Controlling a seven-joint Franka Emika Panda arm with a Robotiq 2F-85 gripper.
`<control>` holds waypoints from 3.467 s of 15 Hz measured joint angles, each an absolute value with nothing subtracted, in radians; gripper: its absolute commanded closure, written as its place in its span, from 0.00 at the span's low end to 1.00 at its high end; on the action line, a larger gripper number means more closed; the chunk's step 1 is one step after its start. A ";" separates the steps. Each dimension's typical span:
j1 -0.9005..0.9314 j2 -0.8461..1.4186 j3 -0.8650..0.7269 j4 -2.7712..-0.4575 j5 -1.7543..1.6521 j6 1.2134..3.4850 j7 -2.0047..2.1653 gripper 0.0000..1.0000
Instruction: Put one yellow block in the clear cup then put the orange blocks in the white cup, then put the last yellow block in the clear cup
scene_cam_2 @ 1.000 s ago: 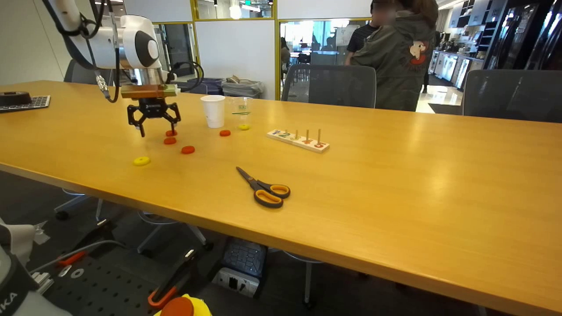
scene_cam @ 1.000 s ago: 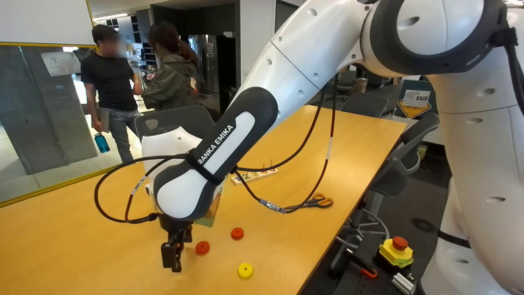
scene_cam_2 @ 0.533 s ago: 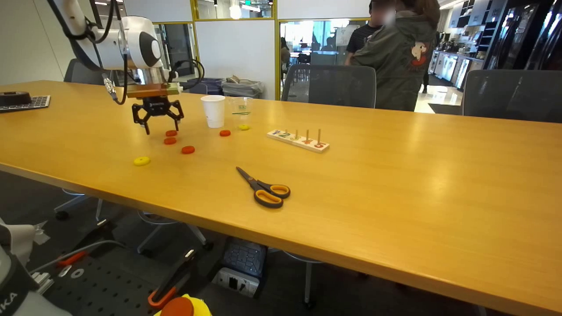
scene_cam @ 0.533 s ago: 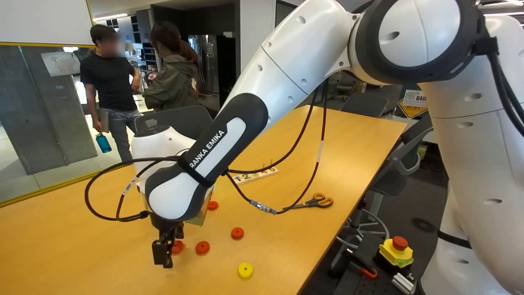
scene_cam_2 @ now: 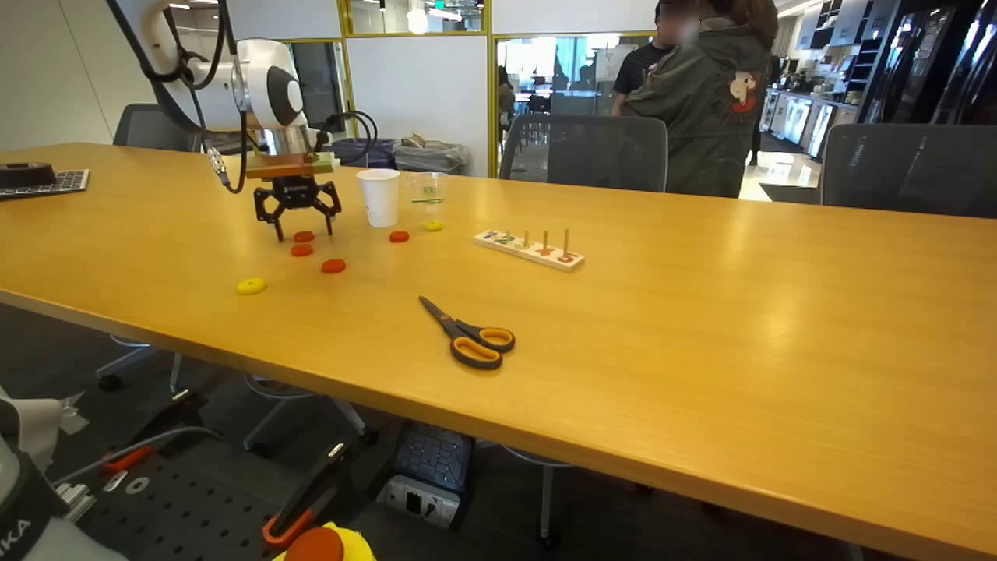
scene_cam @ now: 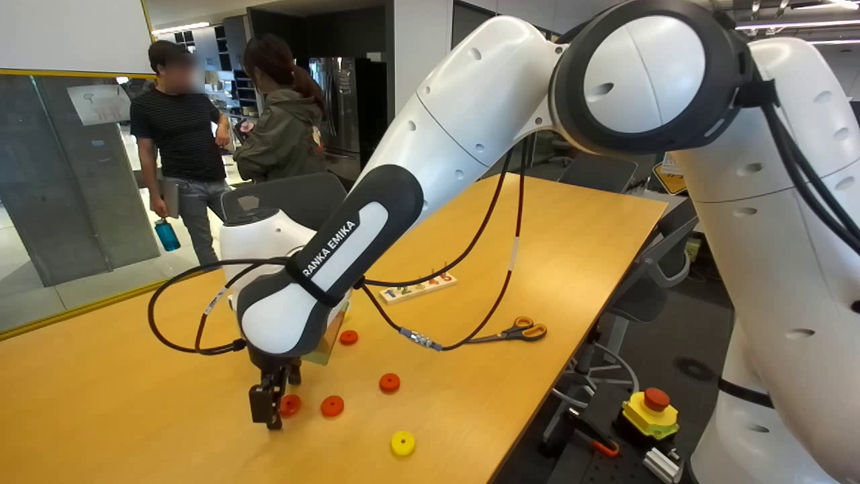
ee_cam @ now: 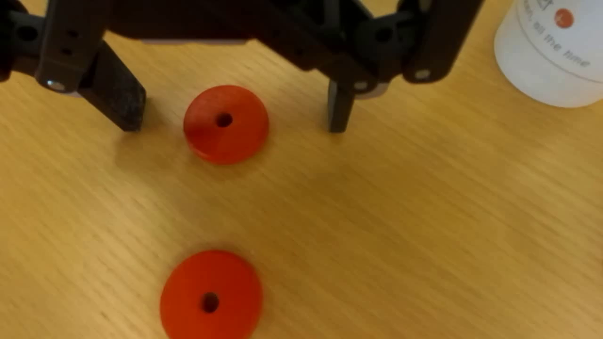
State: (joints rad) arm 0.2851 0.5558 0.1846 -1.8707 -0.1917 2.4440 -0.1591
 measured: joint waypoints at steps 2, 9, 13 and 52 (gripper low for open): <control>0.285 0.561 0.177 -1.862 -0.192 2.444 -0.159 0.00; 0.279 0.571 0.179 -1.832 -0.189 2.359 -0.162 0.00; 0.273 0.573 0.184 -1.823 -0.178 2.345 -0.171 0.00; 0.278 0.407 0.207 -1.718 -0.195 2.177 -0.198 0.77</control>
State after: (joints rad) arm 0.2779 0.4070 0.2065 -1.7180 -0.1949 2.1769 -0.1979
